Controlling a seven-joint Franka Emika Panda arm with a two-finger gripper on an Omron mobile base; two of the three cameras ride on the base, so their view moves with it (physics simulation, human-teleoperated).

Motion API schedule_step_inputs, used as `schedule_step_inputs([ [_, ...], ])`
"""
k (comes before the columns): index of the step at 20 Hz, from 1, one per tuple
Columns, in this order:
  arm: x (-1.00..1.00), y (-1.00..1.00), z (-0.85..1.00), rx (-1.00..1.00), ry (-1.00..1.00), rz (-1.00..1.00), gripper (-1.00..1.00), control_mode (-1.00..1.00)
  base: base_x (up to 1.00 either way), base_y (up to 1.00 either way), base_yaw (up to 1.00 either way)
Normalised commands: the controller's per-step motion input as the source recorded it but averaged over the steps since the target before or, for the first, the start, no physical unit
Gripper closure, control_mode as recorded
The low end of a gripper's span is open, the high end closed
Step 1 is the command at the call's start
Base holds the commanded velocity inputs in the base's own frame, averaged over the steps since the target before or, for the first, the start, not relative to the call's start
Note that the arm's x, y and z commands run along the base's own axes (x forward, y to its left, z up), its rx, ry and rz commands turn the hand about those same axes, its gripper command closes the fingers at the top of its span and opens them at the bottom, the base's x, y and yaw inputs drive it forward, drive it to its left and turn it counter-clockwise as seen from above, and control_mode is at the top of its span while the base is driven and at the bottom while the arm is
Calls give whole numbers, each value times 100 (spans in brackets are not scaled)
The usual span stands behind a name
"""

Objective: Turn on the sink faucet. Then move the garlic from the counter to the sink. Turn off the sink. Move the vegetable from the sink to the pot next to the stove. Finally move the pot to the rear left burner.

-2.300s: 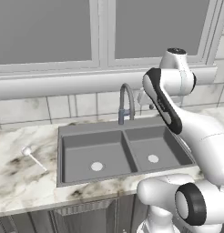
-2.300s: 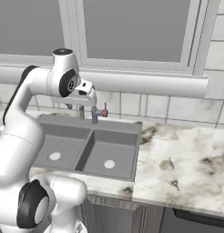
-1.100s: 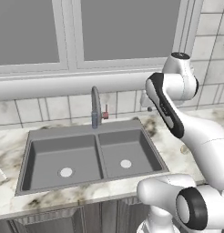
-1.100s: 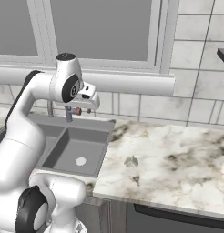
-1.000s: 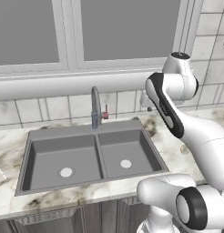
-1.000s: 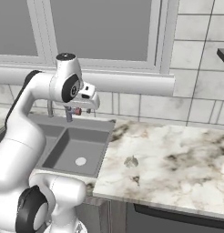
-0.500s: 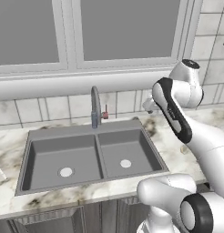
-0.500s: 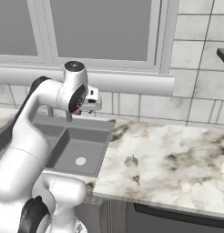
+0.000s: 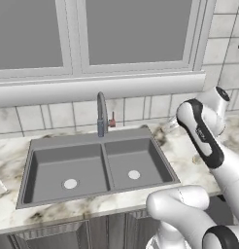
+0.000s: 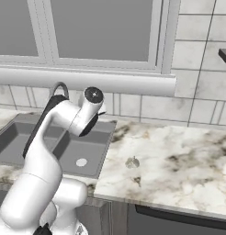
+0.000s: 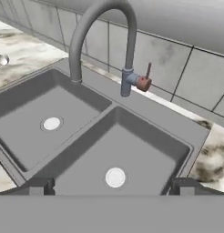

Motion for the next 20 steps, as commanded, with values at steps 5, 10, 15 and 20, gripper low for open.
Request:
schedule_step_inputs([
  [5, 8, -6, -23, 2, -20, 37, -100, -100, 0, 0, 0],
  [10, 28, 4, -3, 5, -11, 21, -100, -100, 0, 0, 0],
  [15, 55, 22, -3, 3, -4, 5, -100, -100, 0, 0, 0],
  [20, 61, 18, -7, 2, -2, 0, -100, -100, 0, 0, 0],
])
